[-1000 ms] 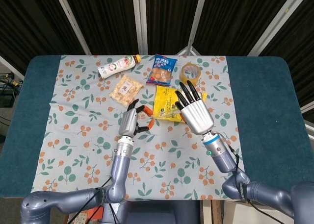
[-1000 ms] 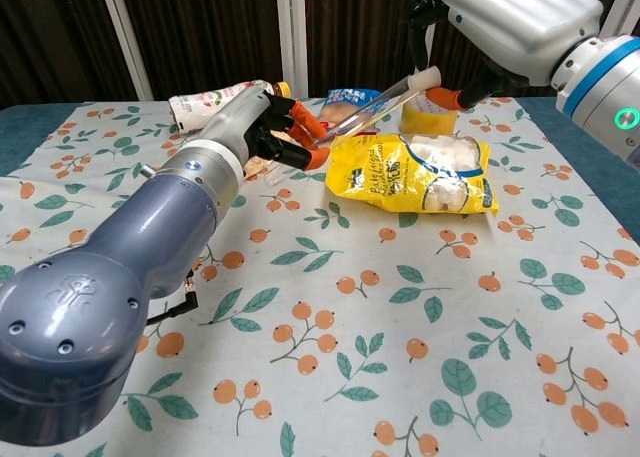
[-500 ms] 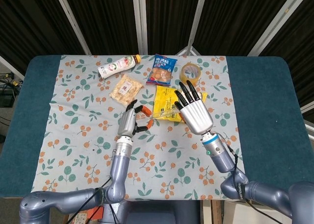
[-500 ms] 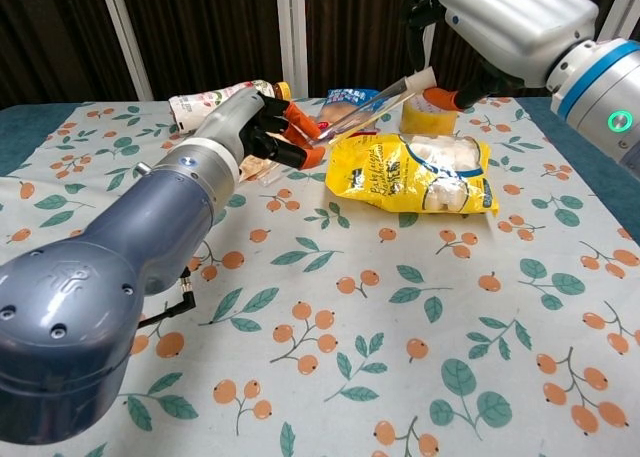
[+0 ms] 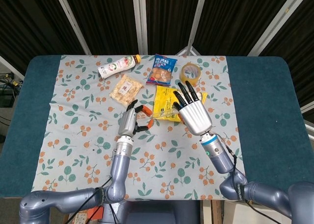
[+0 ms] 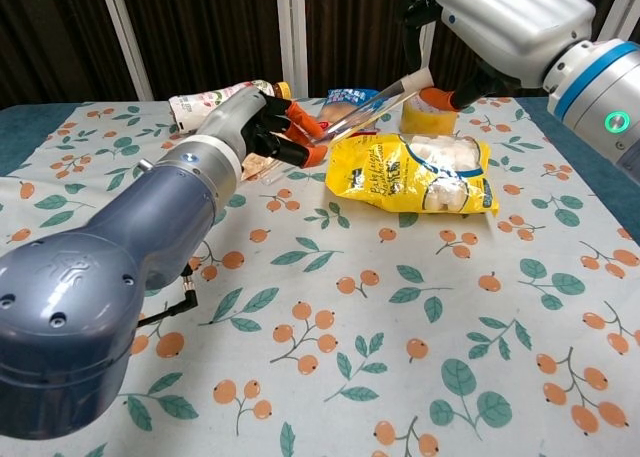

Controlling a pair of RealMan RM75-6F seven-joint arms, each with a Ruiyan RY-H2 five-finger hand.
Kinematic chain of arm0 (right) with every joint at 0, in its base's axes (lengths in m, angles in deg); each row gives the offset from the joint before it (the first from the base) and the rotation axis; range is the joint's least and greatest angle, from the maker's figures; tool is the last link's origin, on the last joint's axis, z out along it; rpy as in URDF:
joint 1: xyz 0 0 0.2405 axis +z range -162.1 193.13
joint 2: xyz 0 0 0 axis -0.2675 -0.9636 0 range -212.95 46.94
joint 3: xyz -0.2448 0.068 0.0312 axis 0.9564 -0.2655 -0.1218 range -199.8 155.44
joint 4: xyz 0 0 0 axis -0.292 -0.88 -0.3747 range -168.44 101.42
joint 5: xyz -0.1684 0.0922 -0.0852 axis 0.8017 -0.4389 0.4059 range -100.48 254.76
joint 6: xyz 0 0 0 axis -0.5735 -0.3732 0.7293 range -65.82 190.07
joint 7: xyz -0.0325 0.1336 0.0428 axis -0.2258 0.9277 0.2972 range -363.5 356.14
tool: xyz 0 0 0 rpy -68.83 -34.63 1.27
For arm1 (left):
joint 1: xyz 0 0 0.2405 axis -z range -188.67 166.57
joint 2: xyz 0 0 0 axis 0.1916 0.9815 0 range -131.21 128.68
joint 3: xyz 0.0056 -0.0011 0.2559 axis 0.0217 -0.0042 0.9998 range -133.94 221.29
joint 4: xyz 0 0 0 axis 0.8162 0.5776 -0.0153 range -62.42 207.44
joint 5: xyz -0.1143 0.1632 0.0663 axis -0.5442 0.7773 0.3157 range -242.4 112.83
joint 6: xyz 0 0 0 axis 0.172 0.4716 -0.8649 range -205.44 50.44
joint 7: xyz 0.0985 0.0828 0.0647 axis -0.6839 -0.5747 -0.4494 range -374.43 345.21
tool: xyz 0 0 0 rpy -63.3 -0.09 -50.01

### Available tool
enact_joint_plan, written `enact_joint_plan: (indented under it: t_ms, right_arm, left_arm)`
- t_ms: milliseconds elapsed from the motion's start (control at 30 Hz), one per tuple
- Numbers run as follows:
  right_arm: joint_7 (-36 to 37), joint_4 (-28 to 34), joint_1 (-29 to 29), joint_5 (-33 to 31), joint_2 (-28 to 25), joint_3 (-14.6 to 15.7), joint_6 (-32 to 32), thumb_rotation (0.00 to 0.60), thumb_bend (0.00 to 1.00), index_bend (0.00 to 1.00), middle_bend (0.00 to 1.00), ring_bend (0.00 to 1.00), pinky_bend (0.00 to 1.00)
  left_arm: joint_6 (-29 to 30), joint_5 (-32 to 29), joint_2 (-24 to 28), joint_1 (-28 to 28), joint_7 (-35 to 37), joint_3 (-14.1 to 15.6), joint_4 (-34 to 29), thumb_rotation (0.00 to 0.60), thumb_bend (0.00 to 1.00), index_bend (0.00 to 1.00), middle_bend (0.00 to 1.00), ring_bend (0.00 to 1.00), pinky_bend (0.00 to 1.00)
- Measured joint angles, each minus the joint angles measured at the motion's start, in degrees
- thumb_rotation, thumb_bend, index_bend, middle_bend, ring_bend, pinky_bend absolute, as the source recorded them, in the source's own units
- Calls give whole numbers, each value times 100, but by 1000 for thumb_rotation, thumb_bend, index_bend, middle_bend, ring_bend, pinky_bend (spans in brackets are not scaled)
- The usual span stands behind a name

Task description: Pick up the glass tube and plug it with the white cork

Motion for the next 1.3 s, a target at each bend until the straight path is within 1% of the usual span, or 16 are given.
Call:
enact_joint_plan:
  t_ms: [1033,1100,1167,1233,1267,1300]
  right_arm:
    - [-51,123,-3,-36,9,-5,34,600,348,586,273,41,0]
    - [-51,124,-3,-28,5,-3,30,600,348,533,267,40,0]
    - [-50,126,-9,-33,0,1,34,600,348,407,233,29,0]
    - [-79,134,-20,-52,-18,13,55,600,348,246,168,7,0]
    - [-96,142,-27,-58,-32,21,65,600,348,192,143,1,0]
    - [-112,150,-37,-59,-49,36,73,600,348,169,131,0,0]
  left_arm:
    - [-47,12,-49,128,95,-22,71,600,745,700,486,57,0]
    - [-47,9,-58,138,101,-28,83,600,746,700,486,60,0]
    - [-45,18,-61,144,106,-28,90,600,745,700,487,66,0]
    - [-40,24,-64,144,120,-27,95,600,745,700,487,70,0]
    - [-38,28,-65,143,129,-26,96,600,745,700,487,70,0]
    - [-37,36,-65,141,141,-24,96,600,745,700,488,70,0]
